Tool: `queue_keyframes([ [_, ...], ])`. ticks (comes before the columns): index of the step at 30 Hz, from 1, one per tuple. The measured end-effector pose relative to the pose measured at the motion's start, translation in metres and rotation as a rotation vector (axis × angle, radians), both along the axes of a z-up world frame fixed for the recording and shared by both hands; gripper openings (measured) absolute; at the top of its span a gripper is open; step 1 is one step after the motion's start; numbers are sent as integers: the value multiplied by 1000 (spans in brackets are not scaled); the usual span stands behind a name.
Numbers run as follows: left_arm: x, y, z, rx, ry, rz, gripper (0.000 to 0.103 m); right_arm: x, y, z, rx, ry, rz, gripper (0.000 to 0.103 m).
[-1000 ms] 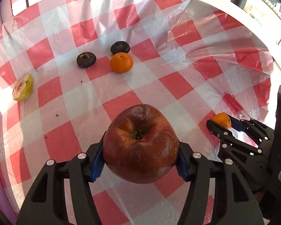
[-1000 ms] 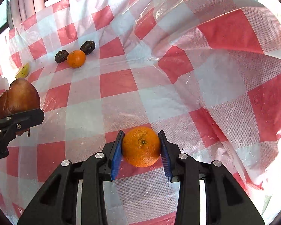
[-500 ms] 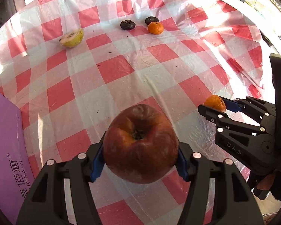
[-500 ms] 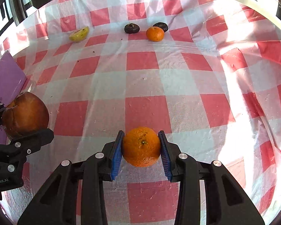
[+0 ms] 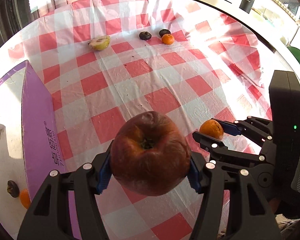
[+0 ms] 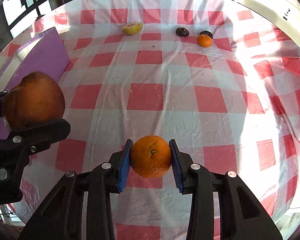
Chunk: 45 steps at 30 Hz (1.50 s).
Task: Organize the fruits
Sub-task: 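Carry the orange and red apple over the white box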
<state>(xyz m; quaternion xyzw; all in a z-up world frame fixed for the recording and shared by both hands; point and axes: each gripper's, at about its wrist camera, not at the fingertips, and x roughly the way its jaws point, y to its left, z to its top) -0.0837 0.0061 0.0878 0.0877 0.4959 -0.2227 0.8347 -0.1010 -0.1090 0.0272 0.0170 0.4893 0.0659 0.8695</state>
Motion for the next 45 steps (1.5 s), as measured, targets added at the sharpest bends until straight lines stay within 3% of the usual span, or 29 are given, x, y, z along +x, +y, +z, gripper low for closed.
queue_keyframes([
  [12, -28, 41, 50, -72, -143, -107, 62, -13, 30, 24, 68, -30, -101, 37],
  [17, -27, 67, 66, -96, -194, -106, 62, -13, 45, 39, 82, -60, -120, 37],
  [24, -6, 129, 76, -133, -210, 21, 62, 1, 94, 77, 89, -162, -50, 37],
  [32, 4, 203, 66, -76, -185, 198, 62, 13, 163, 111, 62, -248, 119, 37],
  [40, 3, 258, 31, 1, -67, 380, 62, 20, 225, 114, 17, -236, 324, 37],
  [45, 1, 278, 16, 36, -6, 447, 62, 40, 251, 108, 47, -167, 379, 37],
])
